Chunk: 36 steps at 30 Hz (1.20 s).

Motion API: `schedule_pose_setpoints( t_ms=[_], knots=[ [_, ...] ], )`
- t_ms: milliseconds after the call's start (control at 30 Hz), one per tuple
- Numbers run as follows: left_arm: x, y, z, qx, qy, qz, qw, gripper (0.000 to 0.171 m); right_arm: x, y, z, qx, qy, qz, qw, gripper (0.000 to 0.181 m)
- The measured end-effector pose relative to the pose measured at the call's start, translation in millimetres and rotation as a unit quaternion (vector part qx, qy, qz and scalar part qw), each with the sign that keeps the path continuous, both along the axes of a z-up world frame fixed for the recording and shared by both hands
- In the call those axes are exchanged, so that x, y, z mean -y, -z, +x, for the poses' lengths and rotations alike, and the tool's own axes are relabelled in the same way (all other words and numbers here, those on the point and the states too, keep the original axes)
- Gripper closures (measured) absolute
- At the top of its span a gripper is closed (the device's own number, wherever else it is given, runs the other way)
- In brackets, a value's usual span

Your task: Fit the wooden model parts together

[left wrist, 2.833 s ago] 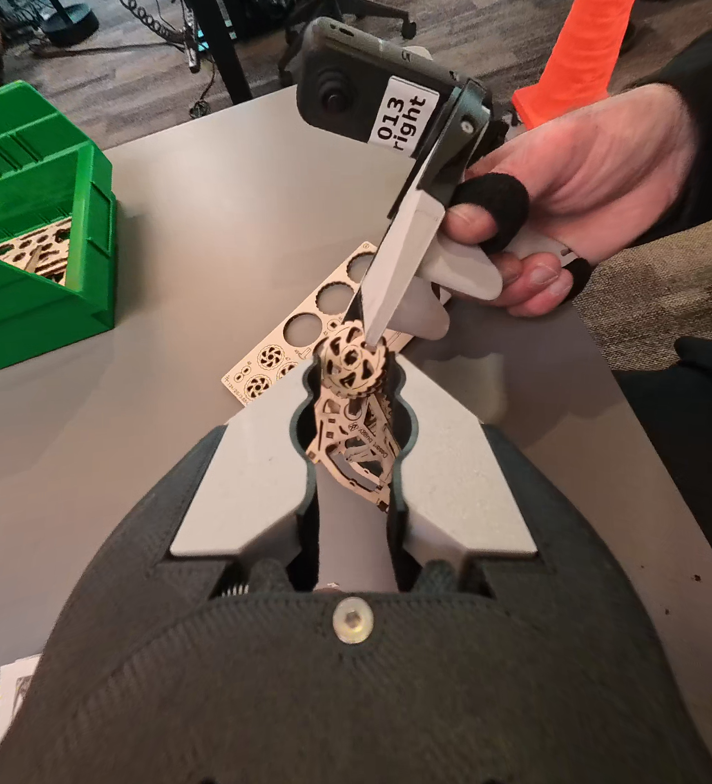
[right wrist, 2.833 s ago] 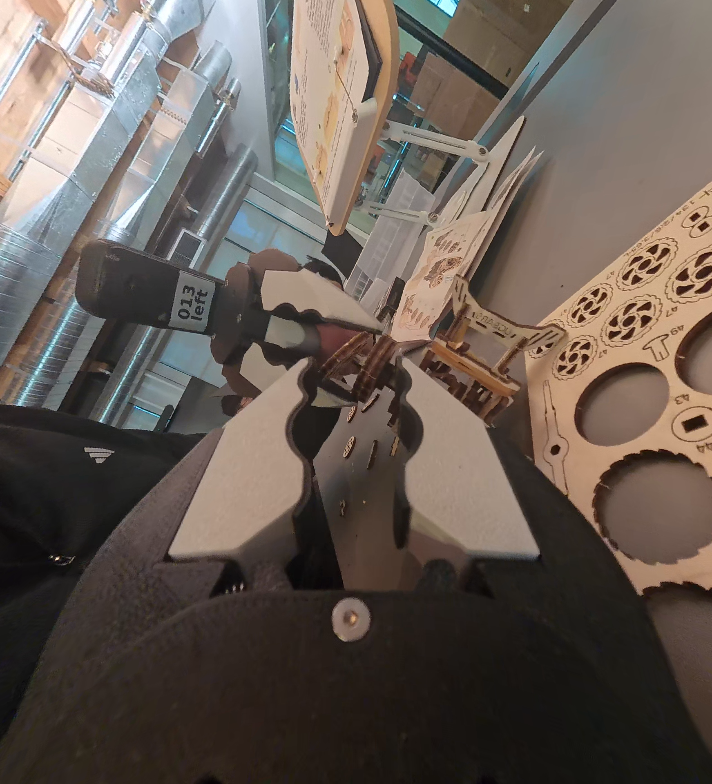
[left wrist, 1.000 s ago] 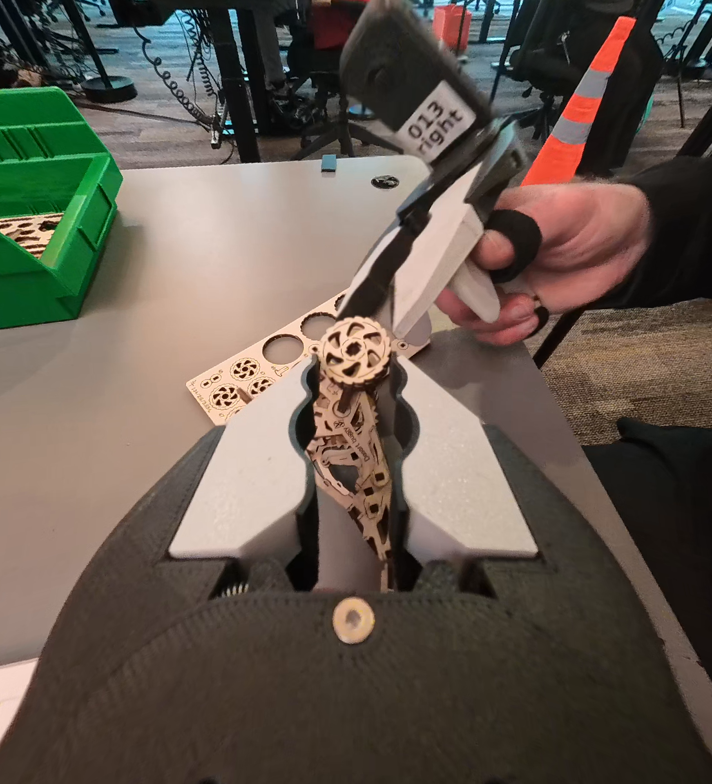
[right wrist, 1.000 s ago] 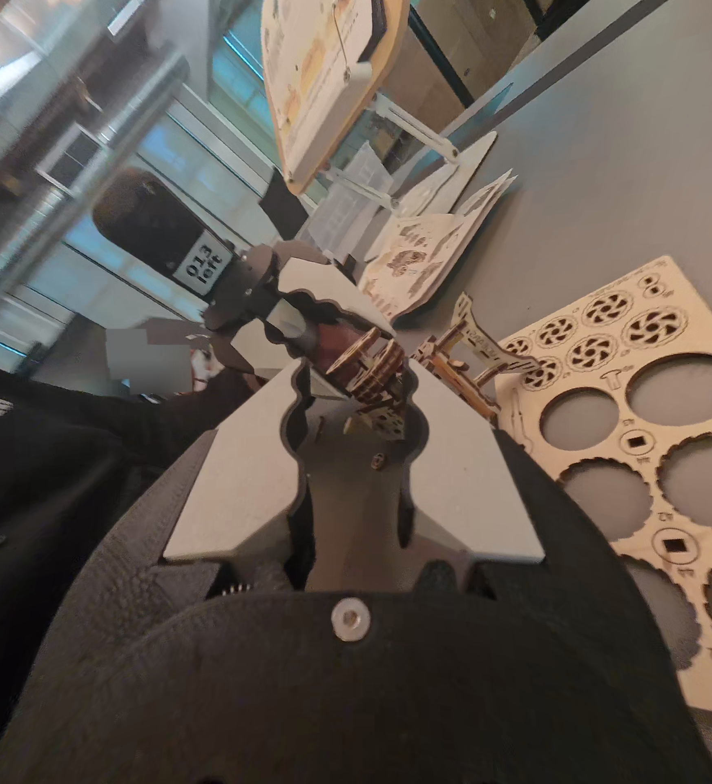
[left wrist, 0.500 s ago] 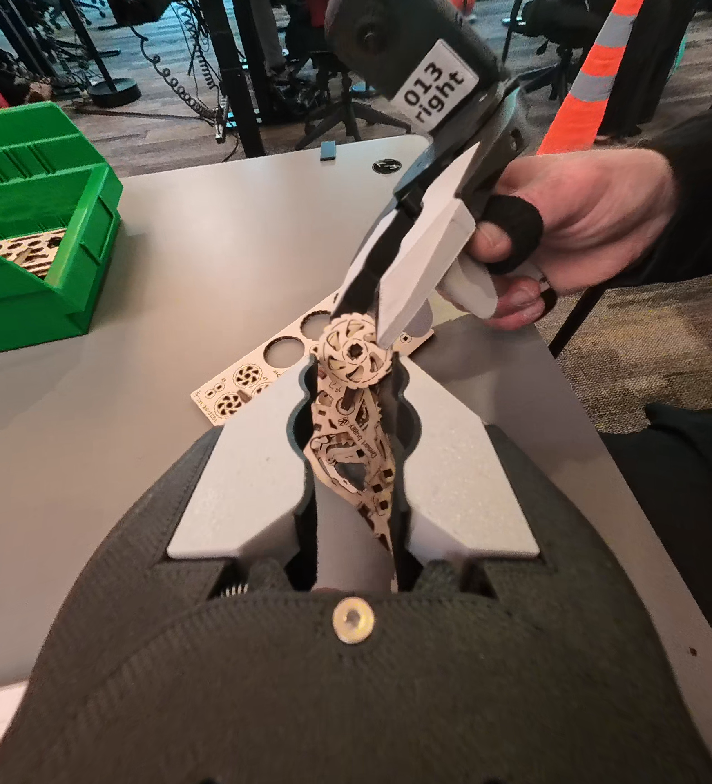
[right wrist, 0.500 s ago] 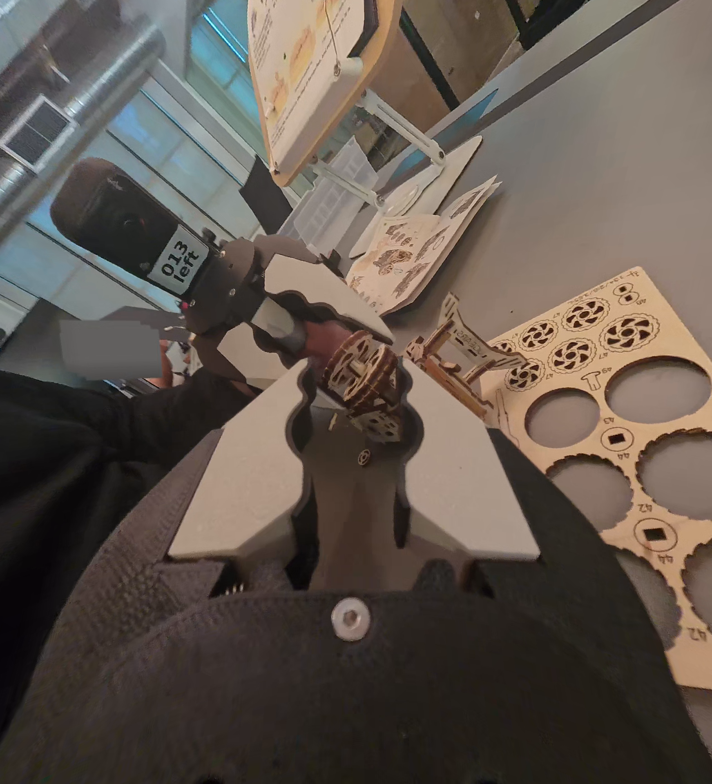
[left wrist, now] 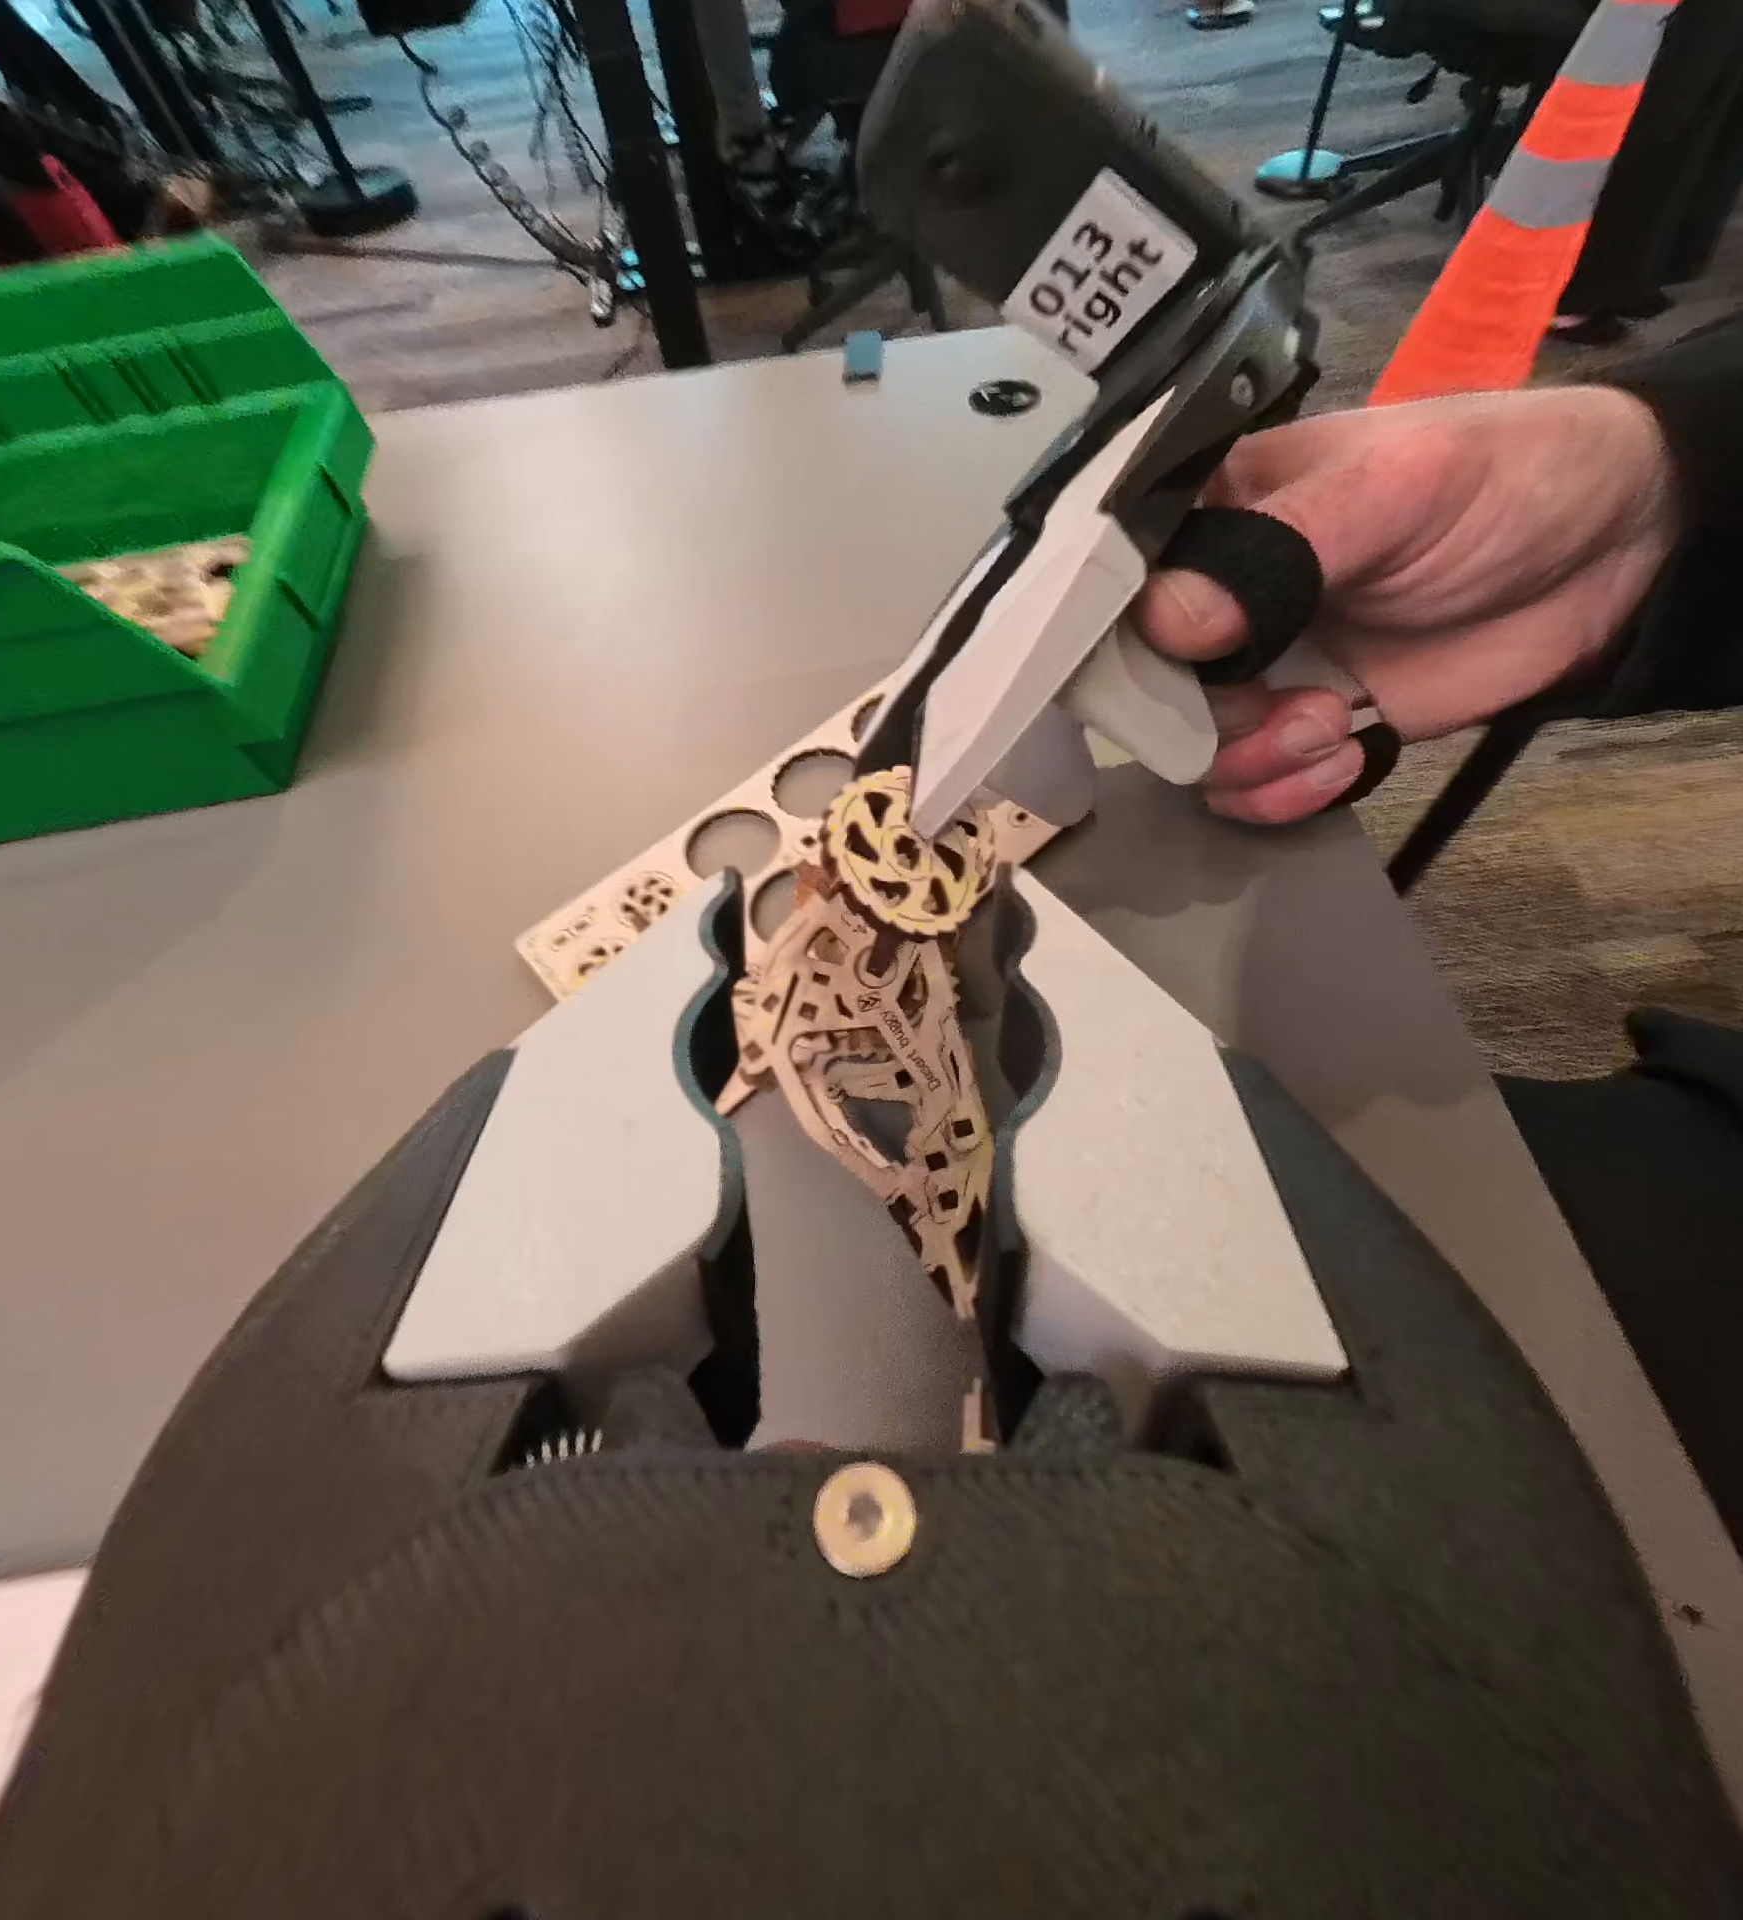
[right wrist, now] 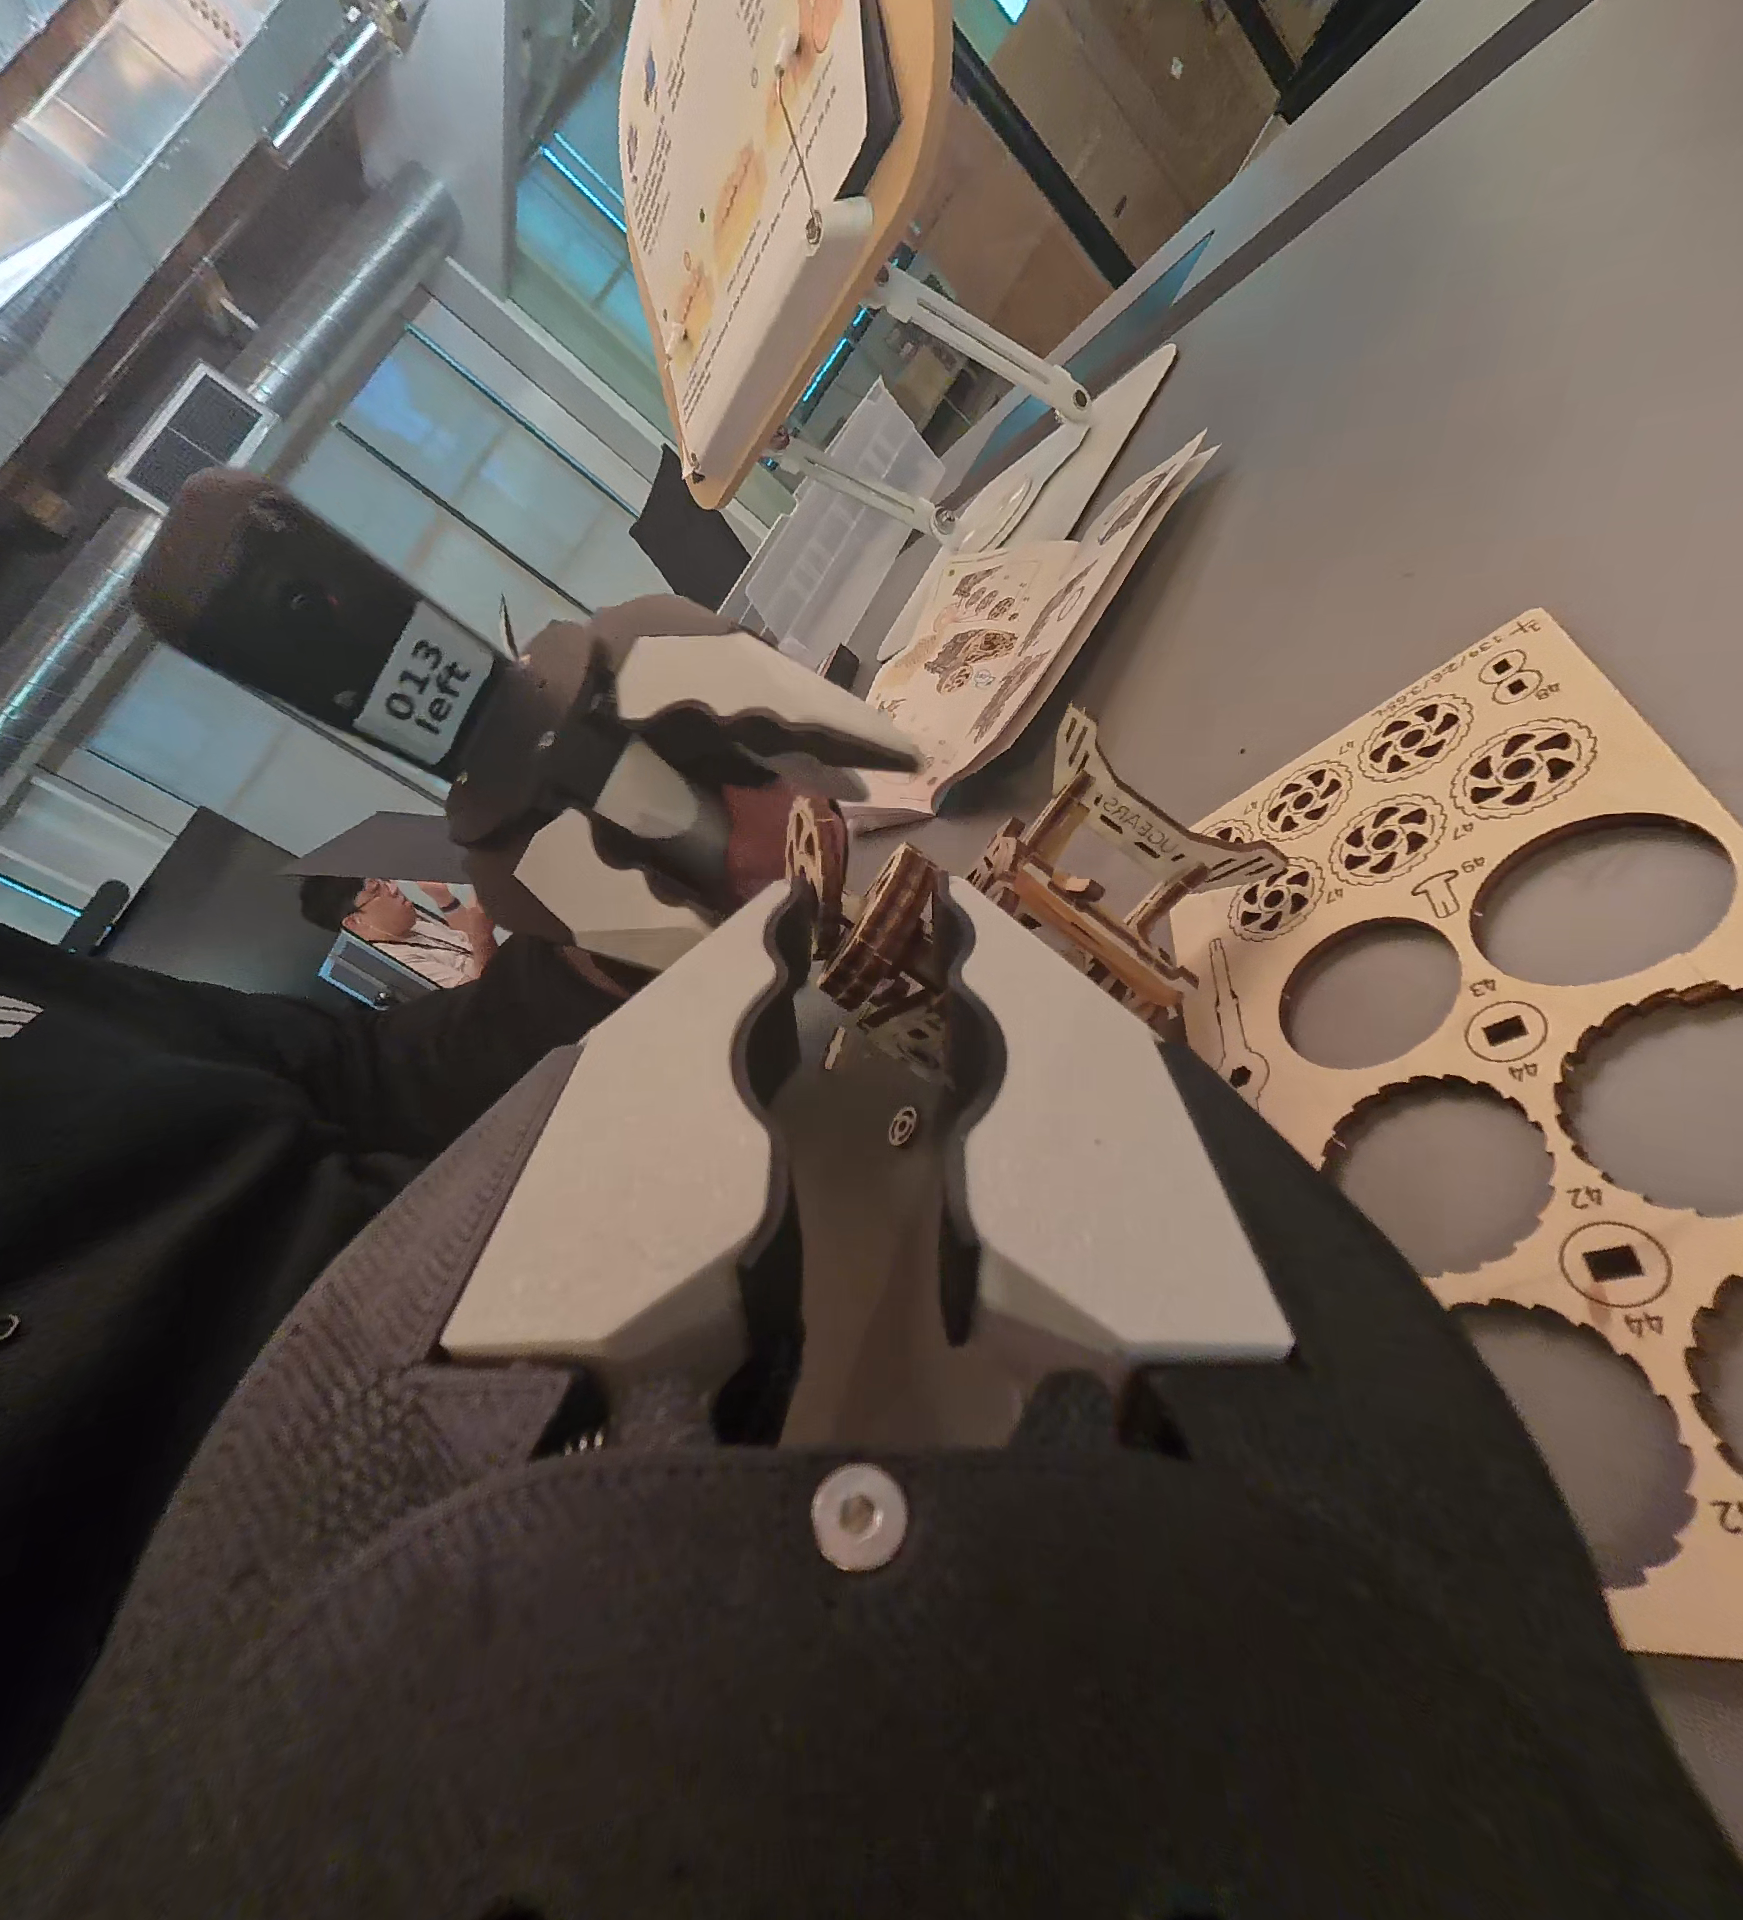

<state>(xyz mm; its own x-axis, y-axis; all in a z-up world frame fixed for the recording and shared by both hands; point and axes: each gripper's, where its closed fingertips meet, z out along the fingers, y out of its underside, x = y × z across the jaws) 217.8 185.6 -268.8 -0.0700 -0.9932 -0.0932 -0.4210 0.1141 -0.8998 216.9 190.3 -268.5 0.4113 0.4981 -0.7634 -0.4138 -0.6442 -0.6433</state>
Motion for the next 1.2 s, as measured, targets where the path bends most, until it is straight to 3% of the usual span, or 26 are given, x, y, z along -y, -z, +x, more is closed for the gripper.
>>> schedule_pose_setpoints(
  t_ms=[233, 600, 867, 1033, 1200],
  knots=[
    [2.1, 5.4, -2.0, -0.057, 0.007, 0.101, 0.993, 0.143, -0.9, -0.2, -0.3, -0.015, -0.004, -0.008, 1.000, 0.161],
    [2.8, -8.3, 1.5, -0.035, 0.006, 0.147, 0.988, 0.138, -1.2, -2.8, 3.1, -0.039, -0.006, -0.019, 0.999, 0.161],
    [4.2, -1.8, 4.4, -0.053, 0.026, 0.144, 0.988, 0.141, 0.7, -3.1, 3.8, -0.047, -0.022, -0.024, 0.998, 0.161],
    [5.8, -4.9, 5.8, -0.044, 0.055, 0.123, 0.990, 0.142, 1.3, -5.9, 9.5, -0.062, -0.024, -0.026, 0.997, 0.145],
    [7.4, -12.7, 6.9, -0.035, 0.107, 0.102, 0.988, 0.141, 8.0, -5.6, 16.1, -0.078, -0.021, -0.028, 0.996, 0.153]
  ],
)
